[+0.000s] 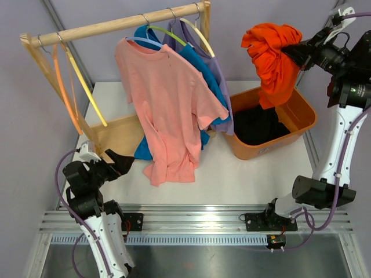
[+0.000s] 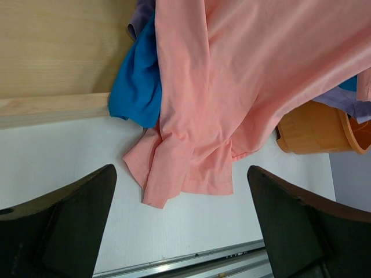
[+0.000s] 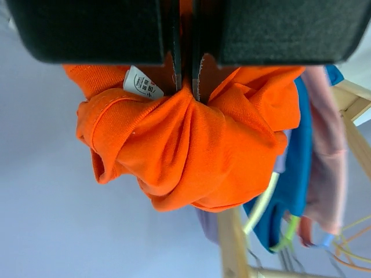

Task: Remove the t-shirt from the hanger
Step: Place the tshirt into the basket

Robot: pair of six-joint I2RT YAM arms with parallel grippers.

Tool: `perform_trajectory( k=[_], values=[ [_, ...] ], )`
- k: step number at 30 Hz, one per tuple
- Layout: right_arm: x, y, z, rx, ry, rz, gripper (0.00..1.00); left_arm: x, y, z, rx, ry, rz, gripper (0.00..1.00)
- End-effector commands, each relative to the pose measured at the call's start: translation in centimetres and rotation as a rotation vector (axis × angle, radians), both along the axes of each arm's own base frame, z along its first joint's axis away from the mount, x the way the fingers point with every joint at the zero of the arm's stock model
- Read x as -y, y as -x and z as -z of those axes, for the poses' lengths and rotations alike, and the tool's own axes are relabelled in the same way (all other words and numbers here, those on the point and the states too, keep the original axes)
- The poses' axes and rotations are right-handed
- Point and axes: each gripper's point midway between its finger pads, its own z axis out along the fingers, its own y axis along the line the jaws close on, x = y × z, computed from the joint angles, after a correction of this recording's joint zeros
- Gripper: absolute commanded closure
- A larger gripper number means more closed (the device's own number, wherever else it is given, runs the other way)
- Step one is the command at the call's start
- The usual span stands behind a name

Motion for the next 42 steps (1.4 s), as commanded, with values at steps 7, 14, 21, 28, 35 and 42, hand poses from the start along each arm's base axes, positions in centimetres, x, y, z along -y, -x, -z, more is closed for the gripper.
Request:
perform_trajectory(
  k=[7,14,21,28,35,42],
  values=[
    [7.2,-9.5,18.7,-0.358,0.134,0.210,1.00,2.8,-5.4,-3.7,0.070,-0.113,0.065,0.01],
    [12.1,-9.4,31.9,-0.603,0.317,0.266,1.00,9.8,-6.7,-3.0,0.058,-0.236,0.182,0.01],
    [15.1,-6.7,43.8,-0.887,0.516,0.248,1.00,11.6,-7.7,-4.2,0.118,-0.270,0.198,0.01],
    [15.9,-4.4,48.3,-0.985,0.654,0.225,0.86,15.6,-8.1,-6.1,0.122,-0.292,0.192,0.01],
    [15.4,-4.7,47.0,-0.940,0.616,0.246,0.62,20.8,-7.5,-9.6,0.156,-0.283,0.242,0.01],
    [14.7,-5.6,41.1,-0.841,0.549,0.299,0.30,23.6,-5.7,-9.1,0.154,-0.260,0.295,0.01]
  ],
)
